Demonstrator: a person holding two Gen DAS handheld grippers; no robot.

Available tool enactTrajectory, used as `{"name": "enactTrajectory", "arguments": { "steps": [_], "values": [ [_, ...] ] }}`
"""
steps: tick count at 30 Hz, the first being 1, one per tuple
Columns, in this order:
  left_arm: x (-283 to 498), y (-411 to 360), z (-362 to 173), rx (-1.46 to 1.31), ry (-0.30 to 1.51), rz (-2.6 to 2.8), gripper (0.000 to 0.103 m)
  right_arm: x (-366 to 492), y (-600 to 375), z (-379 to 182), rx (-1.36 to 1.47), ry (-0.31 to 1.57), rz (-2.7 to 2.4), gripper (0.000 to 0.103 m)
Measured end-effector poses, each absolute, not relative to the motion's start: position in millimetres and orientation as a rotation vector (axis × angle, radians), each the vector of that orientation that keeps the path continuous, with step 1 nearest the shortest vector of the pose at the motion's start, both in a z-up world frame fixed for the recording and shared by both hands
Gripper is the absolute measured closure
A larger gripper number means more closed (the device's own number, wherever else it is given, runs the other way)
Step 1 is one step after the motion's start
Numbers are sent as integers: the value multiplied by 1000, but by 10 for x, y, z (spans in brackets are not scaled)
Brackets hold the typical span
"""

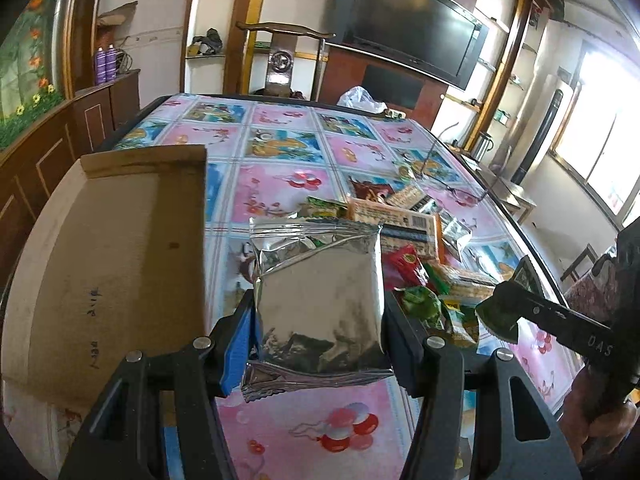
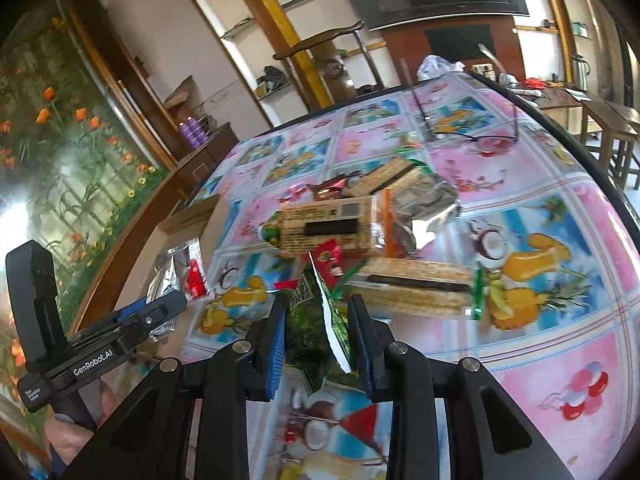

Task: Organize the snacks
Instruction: 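Carry both bags over the cardboard box and release them inside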

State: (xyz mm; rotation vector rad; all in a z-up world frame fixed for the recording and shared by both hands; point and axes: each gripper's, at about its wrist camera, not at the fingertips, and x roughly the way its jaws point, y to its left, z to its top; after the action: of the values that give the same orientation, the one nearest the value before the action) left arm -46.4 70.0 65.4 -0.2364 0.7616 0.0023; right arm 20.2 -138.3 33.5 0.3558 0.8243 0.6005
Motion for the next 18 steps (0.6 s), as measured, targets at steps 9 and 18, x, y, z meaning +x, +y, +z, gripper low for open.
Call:
{"name": "enactTrajectory", "arguments": {
  "steps": [9, 18],
  "values": [
    [-549, 1050, 675, -283, 744, 67, 45, 254, -1049, 470, 316, 838, 673, 71],
    [-652, 1557, 782, -316, 702, 163, 45, 376, -461, 646, 261, 864, 773, 71]
  ]
}}
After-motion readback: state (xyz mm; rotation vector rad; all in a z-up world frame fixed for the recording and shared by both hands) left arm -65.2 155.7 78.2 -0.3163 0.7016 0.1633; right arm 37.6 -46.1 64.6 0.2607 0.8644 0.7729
